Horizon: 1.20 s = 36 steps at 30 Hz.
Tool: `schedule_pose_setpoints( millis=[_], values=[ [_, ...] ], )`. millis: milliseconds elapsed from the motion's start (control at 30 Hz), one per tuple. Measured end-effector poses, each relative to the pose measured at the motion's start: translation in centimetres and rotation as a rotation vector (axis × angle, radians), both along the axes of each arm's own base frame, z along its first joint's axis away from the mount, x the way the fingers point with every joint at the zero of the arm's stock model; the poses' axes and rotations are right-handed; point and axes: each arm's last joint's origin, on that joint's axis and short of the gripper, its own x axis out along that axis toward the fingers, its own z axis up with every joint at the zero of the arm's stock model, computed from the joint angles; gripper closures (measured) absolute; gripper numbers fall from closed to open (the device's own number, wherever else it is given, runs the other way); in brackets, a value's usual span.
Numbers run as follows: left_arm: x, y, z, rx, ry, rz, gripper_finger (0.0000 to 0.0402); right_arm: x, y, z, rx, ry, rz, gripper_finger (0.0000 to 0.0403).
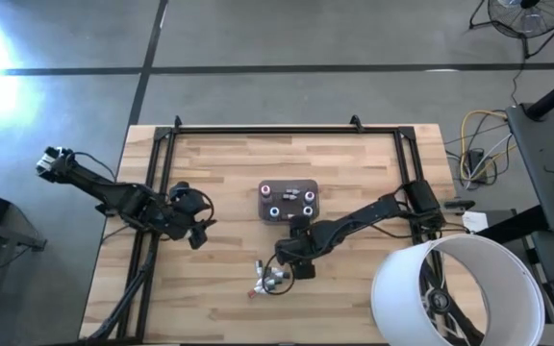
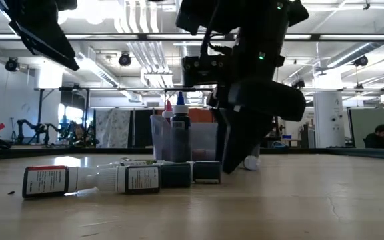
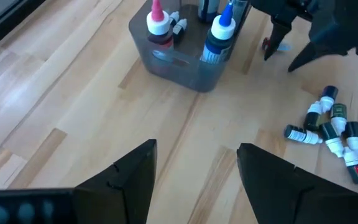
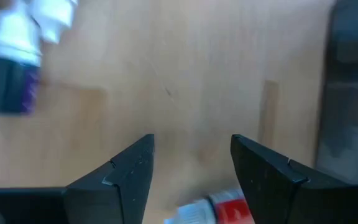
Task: Pick & Place food coloring
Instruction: Put the top small red food coloring bottle in the black bin
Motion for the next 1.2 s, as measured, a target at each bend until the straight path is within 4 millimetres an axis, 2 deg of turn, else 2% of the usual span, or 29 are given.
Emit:
schedule_pose_setpoints(
  millis=[100, 300, 400, 667, 1200],
  values=[
    [-0.3, 0.2, -0.2, 0.000, -0.006, 0.003, 0.0202, -0.8, -0.4, 0.9, -0.013, 0.053, -0.015, 0.0202],
    [-0.5, 0.3, -0.8, 0.000, -0.026, 0.031, 0.0202, -2.1, -0.3, 6.1, 0.094, -0.085, -0.251, 0.0196],
    [-0.4, 0.3, -1.2, 0.014, -0.034, 0.040, 0.0202, -3.1, -0.5, 7.1, 0.124, -0.120, -0.363, 0.0191],
    [-0.2, 0.3, -1.1, 0.032, -0.052, 0.036, 0.0202, -5.4, -1.4, 2.7, 0.119, 0.007, -0.405, 0.0177],
    [-0.2, 0.2, -1.0, -0.005, -0.069, 0.068, 0.0202, -5.8, -1.7, -0.7, 0.132, -0.133, -0.244, 0.0179]
  ],
)
